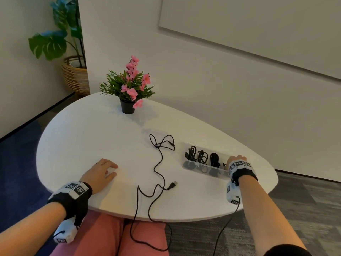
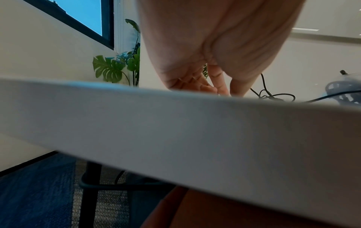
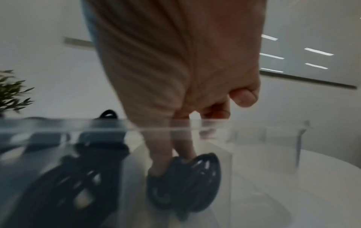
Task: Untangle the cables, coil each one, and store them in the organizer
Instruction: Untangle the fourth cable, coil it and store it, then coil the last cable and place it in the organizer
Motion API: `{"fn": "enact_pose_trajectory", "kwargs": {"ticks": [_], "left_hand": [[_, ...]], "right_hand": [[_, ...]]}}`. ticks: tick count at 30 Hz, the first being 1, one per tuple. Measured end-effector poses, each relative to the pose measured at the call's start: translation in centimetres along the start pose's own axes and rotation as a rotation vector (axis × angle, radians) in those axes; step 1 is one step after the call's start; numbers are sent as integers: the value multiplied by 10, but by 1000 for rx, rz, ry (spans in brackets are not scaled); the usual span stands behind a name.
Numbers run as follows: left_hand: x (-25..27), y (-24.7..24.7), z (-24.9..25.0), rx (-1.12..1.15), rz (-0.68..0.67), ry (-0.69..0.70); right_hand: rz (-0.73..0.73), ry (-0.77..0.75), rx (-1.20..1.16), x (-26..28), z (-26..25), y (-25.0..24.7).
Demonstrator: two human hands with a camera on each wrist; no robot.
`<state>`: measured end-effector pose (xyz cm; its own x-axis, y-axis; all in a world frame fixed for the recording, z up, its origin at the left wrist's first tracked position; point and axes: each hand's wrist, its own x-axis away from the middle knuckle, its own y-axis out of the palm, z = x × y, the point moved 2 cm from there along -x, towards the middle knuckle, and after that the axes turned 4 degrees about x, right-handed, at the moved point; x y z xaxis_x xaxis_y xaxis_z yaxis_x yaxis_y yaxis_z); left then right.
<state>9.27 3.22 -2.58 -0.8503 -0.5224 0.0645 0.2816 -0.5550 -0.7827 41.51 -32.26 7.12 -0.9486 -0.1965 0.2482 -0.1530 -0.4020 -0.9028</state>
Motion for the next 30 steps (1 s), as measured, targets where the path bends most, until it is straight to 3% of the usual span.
{"fn": "enact_pose_trajectory", "kwargs": {"ticks": [4,11,14,16,21,30], "left_hand": [[1,1,-1,4,10,6],[-1,3,-3,-9,39,26],[0,3,-4,3,30,25],[0,2,-3,3,24,23],[1,0,0,-5,7,19],[-3,-5,1,3,-39,-6]], "right_hand": [[-138,-37,-37,-11,11,-1],[-169,25,-226,-57,16,35],[-245,29,-292,-41,14,26],[-207,71,-349,-32,13,20],[99,203,-481,-36,17,23],[27,36,-360,-29,-4,14]]}}
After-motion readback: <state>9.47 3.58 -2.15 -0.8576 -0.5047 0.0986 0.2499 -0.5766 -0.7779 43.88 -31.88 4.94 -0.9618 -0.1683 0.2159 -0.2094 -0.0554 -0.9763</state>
